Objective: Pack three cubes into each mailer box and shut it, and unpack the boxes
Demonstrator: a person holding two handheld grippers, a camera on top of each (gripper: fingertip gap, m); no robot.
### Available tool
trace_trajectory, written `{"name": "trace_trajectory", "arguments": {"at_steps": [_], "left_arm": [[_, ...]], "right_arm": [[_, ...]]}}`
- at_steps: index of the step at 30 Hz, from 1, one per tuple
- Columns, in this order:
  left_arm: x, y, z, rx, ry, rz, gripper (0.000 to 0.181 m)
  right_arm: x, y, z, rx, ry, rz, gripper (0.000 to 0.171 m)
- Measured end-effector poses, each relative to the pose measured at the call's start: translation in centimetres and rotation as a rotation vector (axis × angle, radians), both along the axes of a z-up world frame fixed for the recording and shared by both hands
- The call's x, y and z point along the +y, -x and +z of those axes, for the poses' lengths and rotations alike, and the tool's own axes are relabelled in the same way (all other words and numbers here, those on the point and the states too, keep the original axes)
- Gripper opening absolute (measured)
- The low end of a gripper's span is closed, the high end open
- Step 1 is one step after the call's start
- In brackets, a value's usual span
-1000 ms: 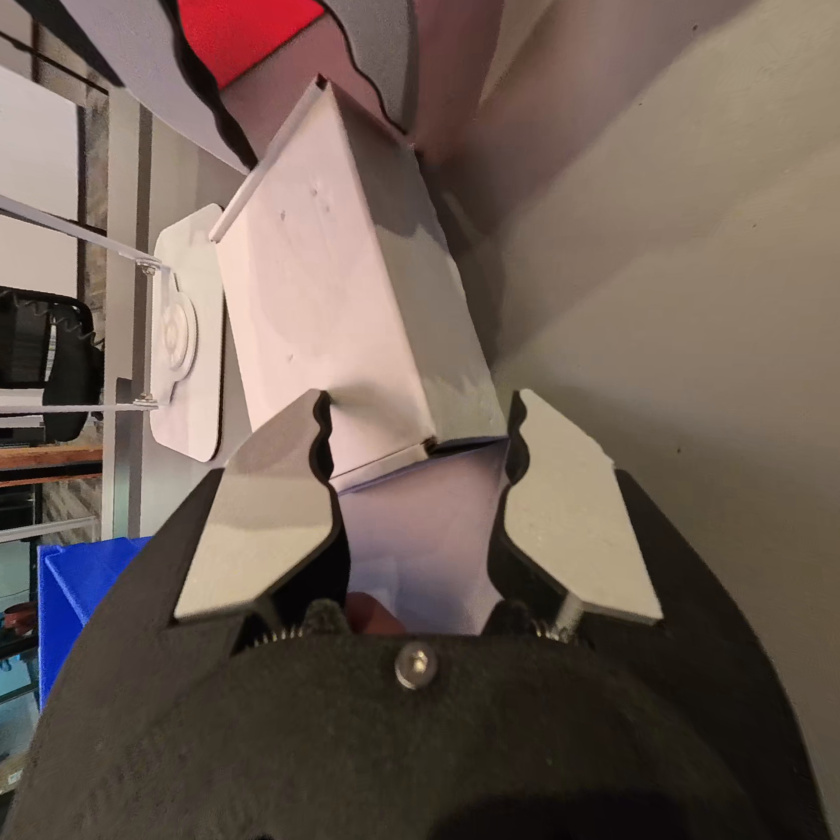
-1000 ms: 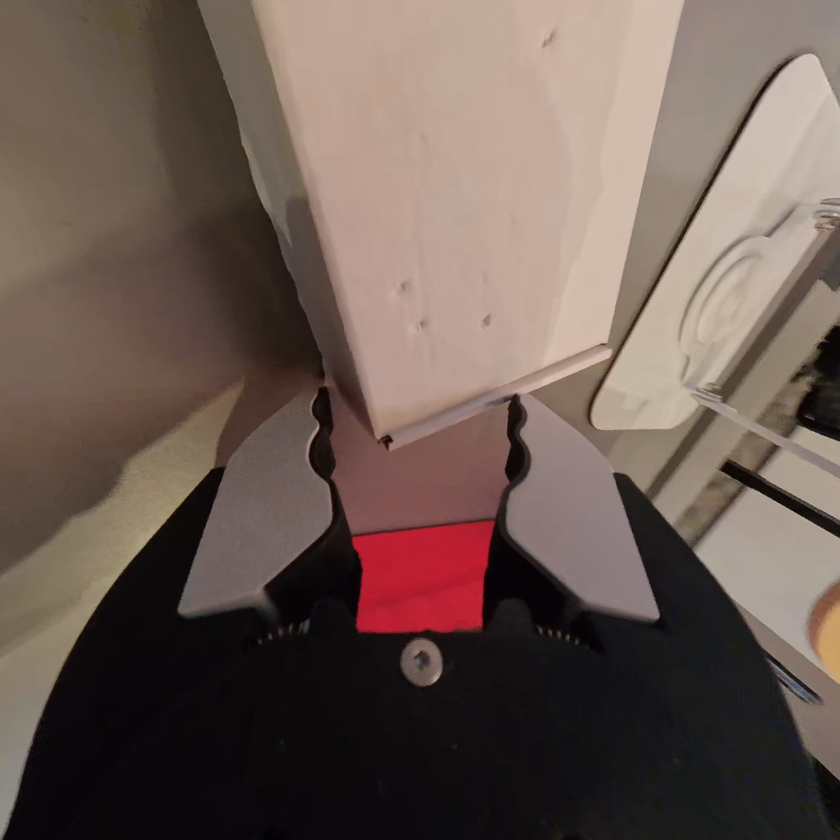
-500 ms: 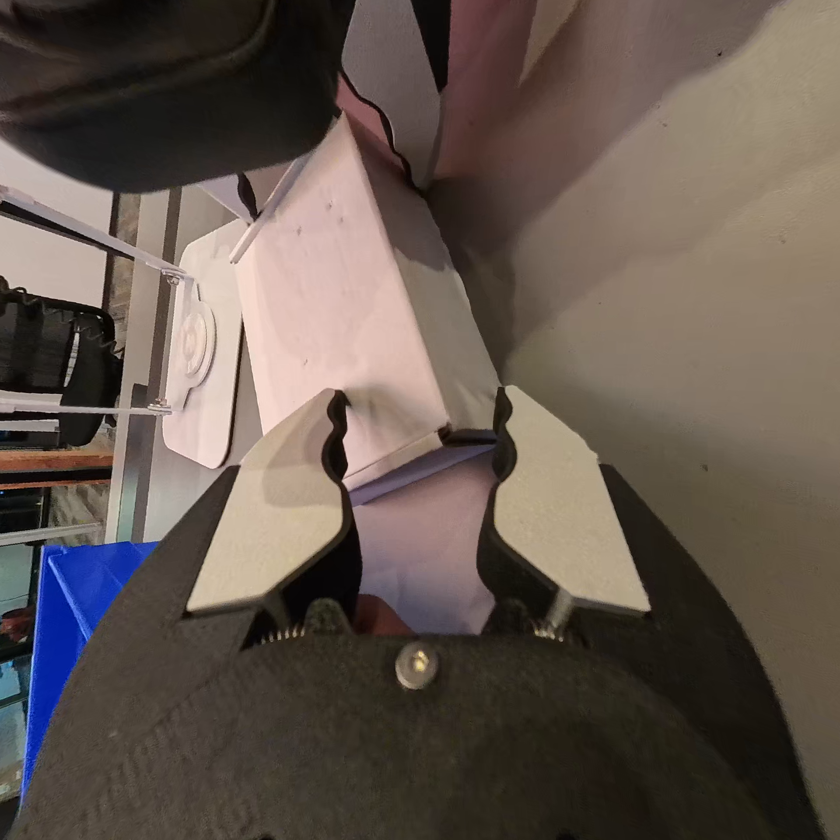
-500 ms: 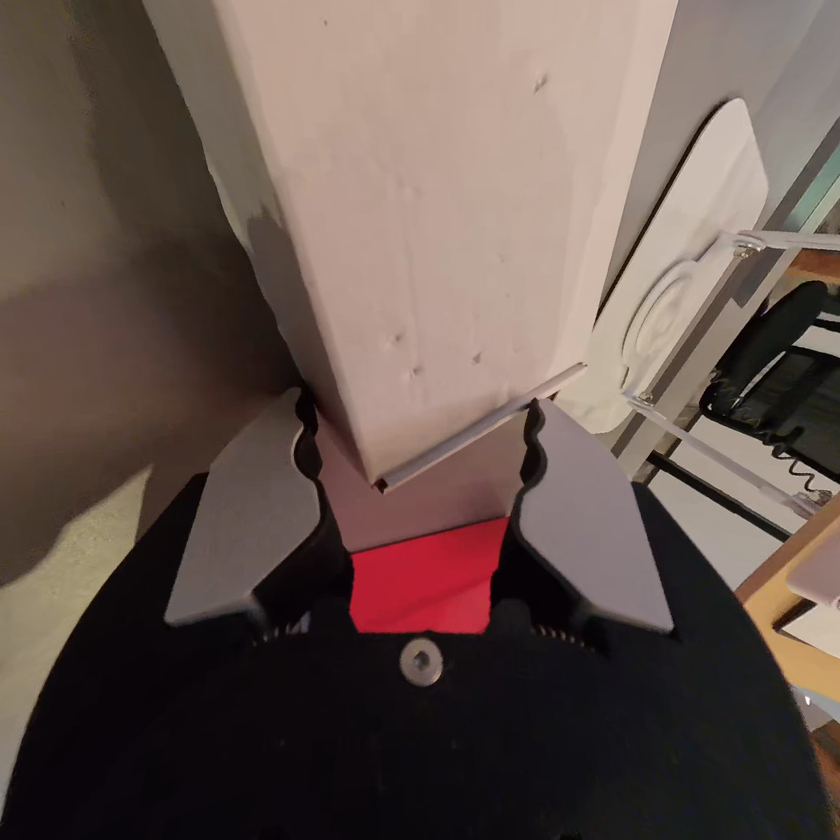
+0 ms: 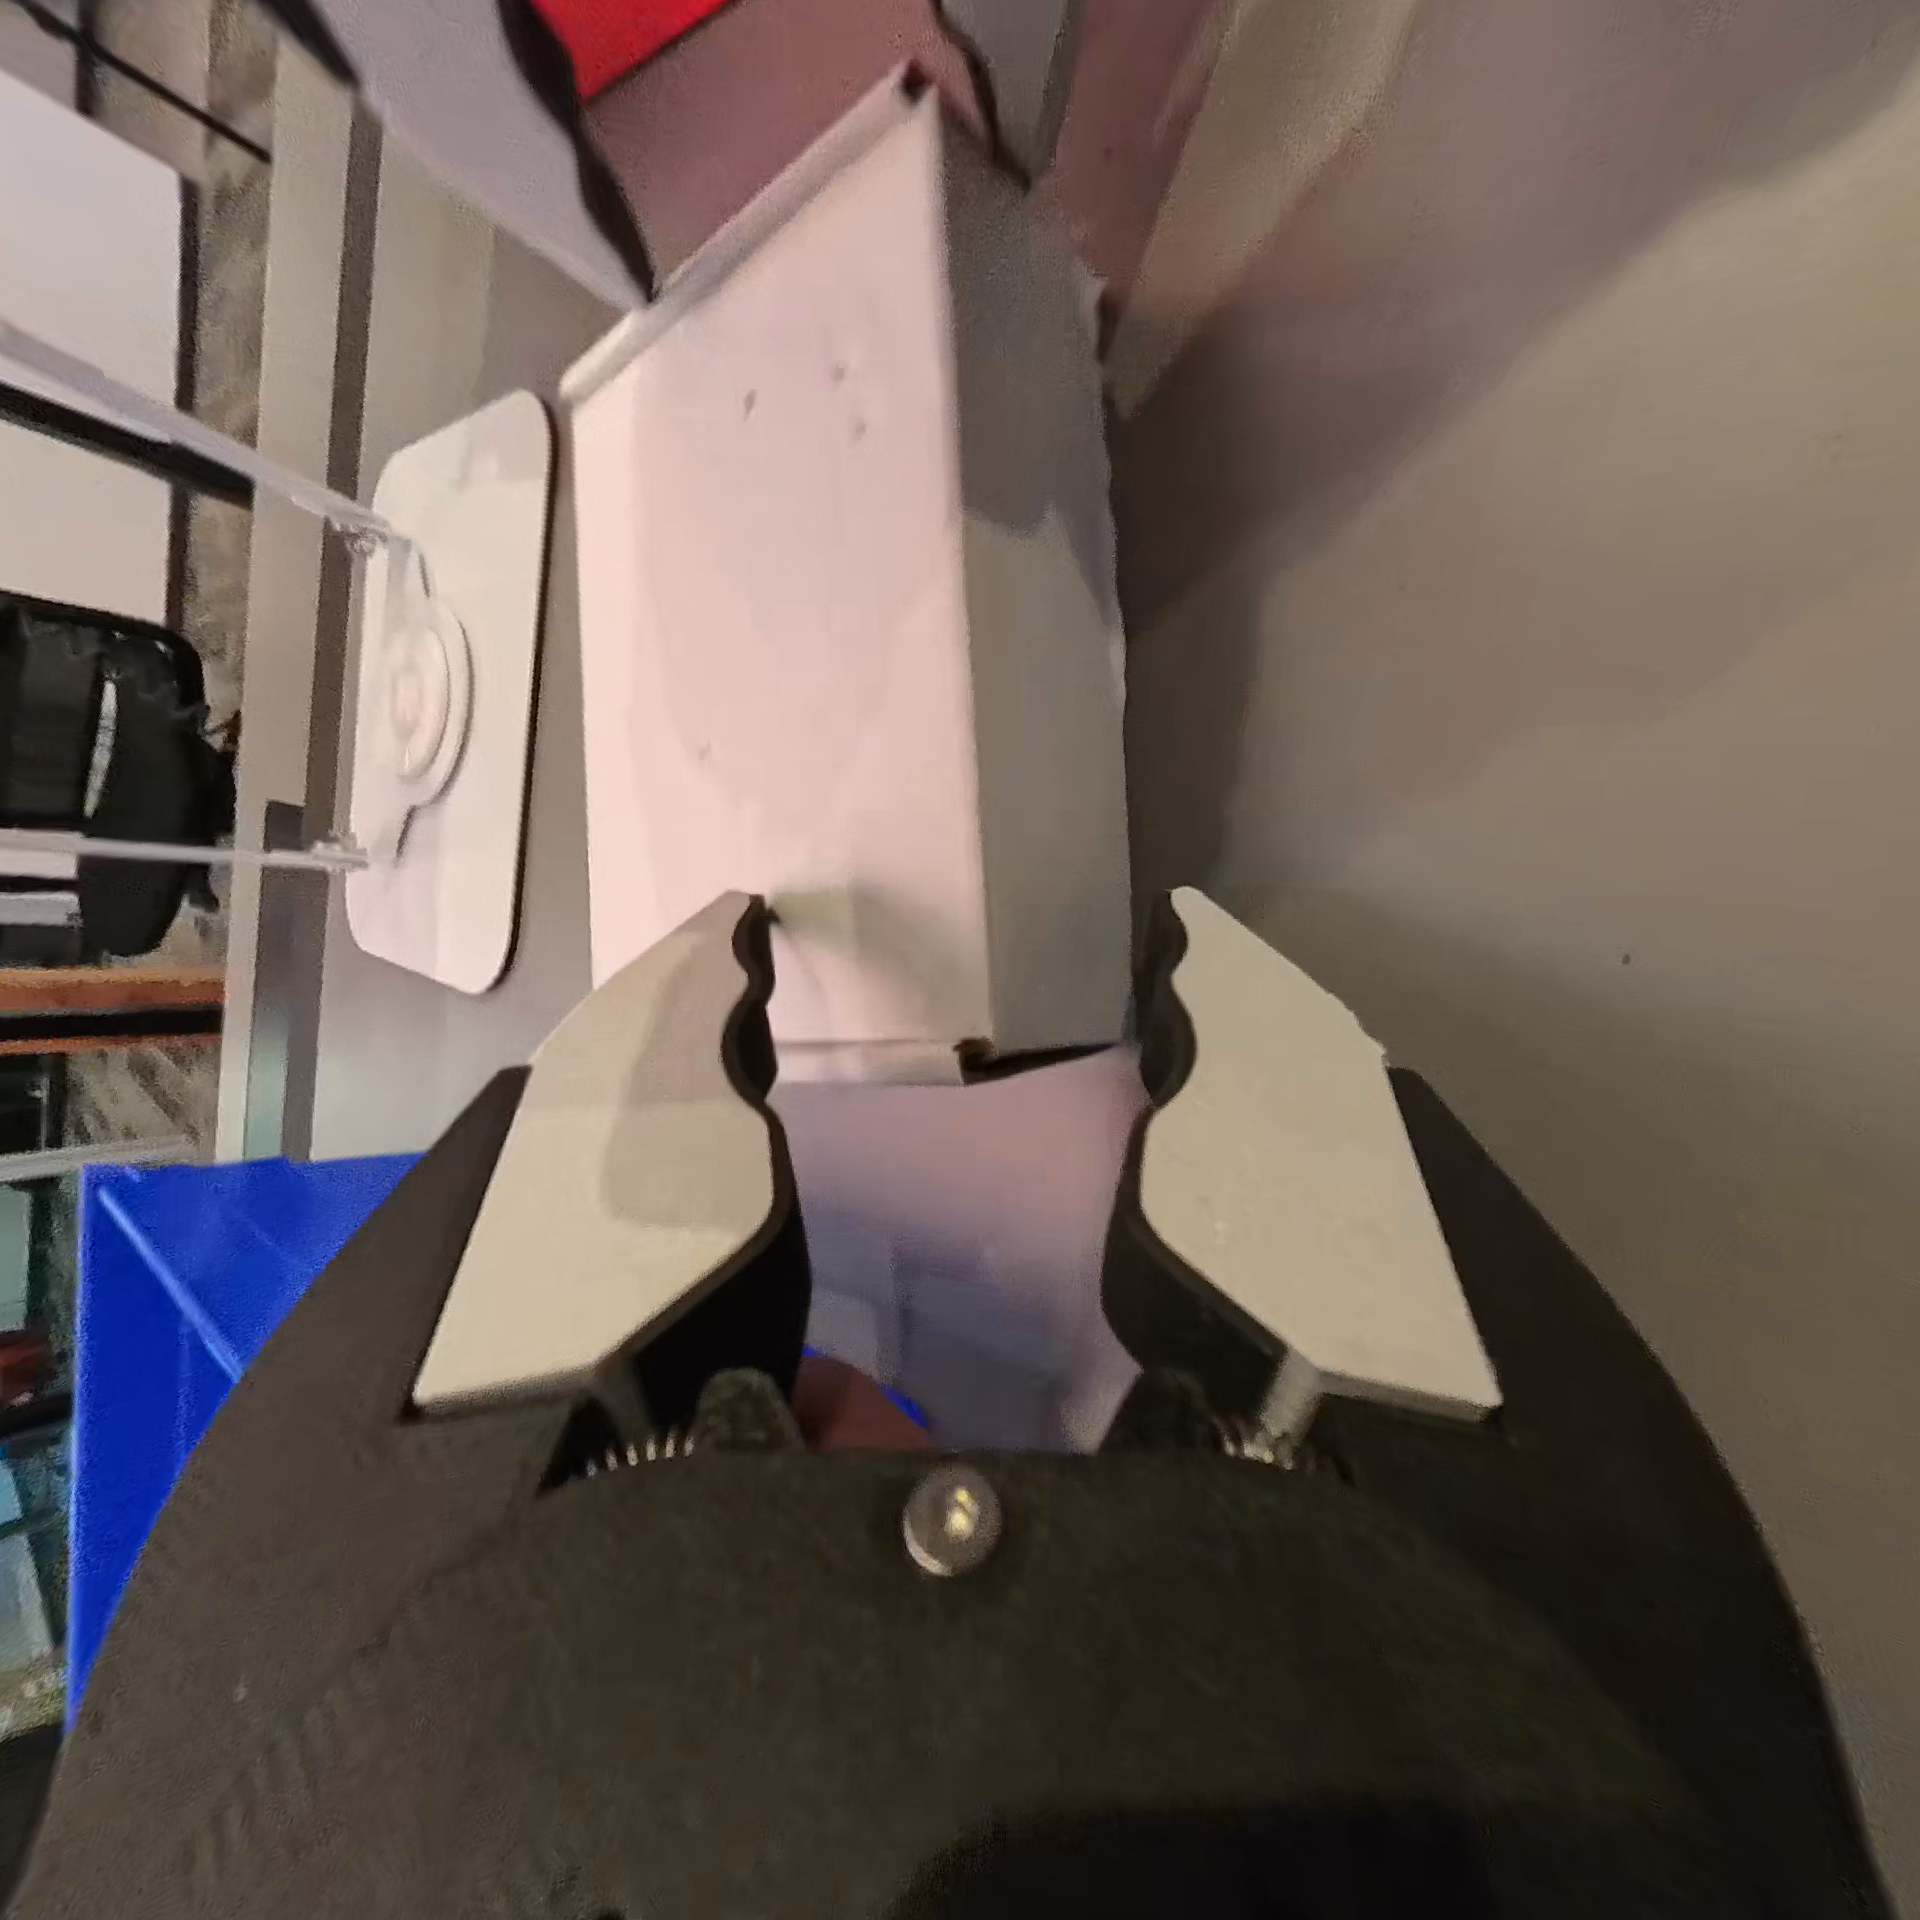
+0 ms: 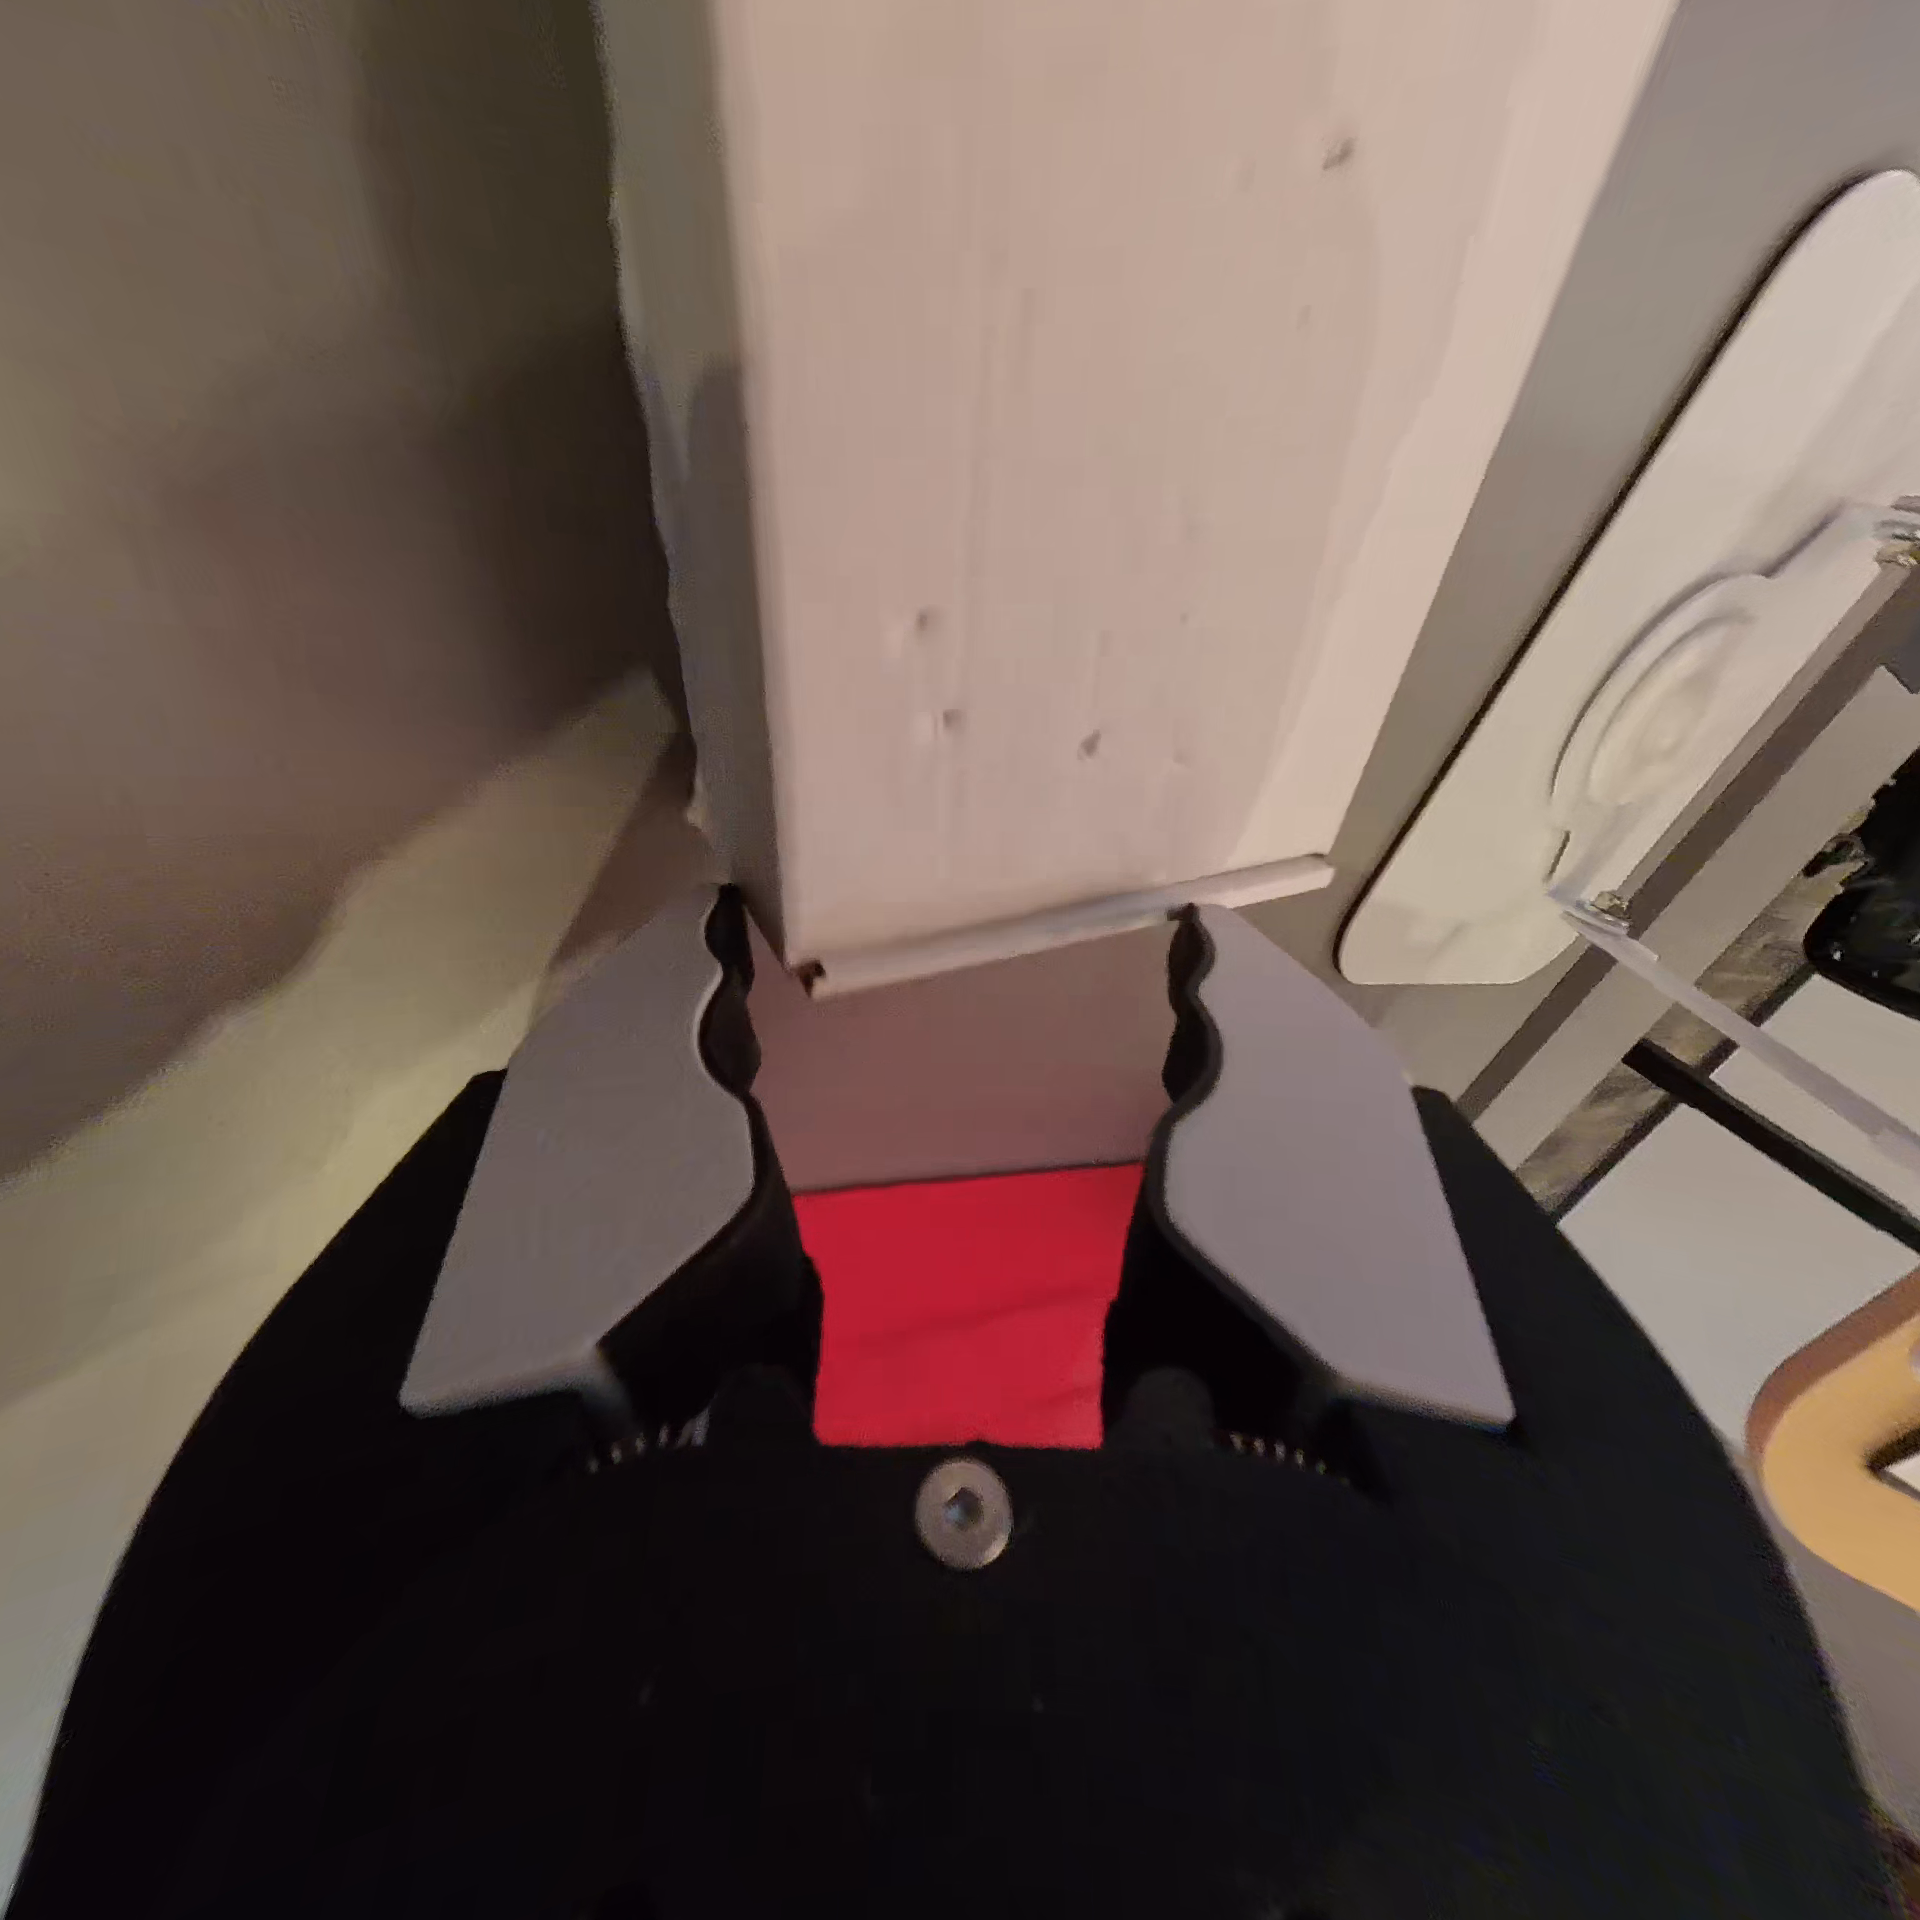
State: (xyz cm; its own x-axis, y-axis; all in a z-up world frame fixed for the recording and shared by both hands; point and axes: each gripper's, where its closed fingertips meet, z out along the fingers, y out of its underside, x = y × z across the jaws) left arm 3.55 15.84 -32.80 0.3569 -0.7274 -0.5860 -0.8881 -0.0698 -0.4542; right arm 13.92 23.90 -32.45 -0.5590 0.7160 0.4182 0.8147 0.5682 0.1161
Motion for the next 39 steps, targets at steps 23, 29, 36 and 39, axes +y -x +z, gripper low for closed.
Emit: {"name": "trace_trajectory", "arguments": {"at_steps": [23,29,36,39], "left_arm": [[0.0,1.2,0.3,-0.023,-0.086,0.039,0.053],[0.0,1.1,0.3,0.006,-0.135,0.026,0.05],[-0.1,1.1,0.4,0.016,-0.109,0.013,0.05],[-0.1,1.0,0.3,0.014,-0.107,0.008,0.05]], "right_arm": [[-0.6,0.8,-1.2,0.053,-0.088,-0.047,0.097],[-0.5,0.8,-1.2,0.017,-0.111,-0.044,0.089],[-2.8,2.7,0.5,0.137,0.209,-0.097,0.117],[-2.7,3.9,0.6,0.117,0.259,-0.129,0.135]]}}
